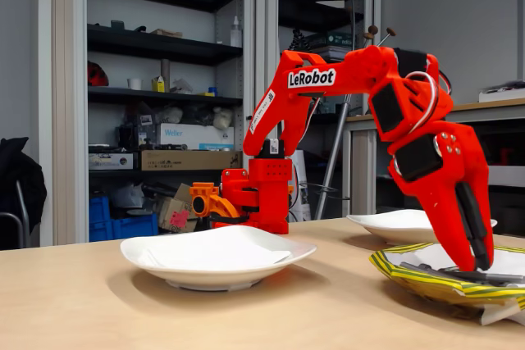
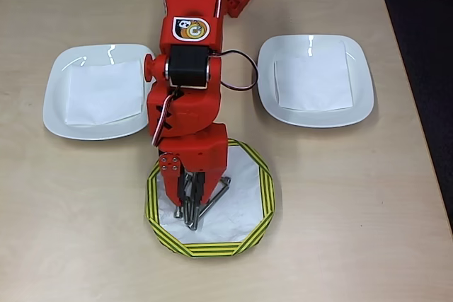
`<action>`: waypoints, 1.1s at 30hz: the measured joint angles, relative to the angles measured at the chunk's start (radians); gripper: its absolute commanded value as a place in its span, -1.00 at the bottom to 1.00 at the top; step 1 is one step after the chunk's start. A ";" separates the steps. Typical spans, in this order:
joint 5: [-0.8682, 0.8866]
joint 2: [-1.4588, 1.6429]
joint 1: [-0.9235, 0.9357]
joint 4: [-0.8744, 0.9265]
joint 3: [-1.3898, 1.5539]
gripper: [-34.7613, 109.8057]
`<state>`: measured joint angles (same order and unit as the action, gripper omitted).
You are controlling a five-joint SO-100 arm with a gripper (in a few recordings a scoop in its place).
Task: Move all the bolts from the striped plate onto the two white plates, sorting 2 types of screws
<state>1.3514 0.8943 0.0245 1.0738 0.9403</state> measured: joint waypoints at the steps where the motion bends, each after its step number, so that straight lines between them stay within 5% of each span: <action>1: -0.002 0.000 0.000 -0.002 0.000 -0.42; 33: 0.000 -0.078 -0.020 -0.067 -0.040 -0.52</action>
<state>1.3514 0.8161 0.0046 1.0063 0.9004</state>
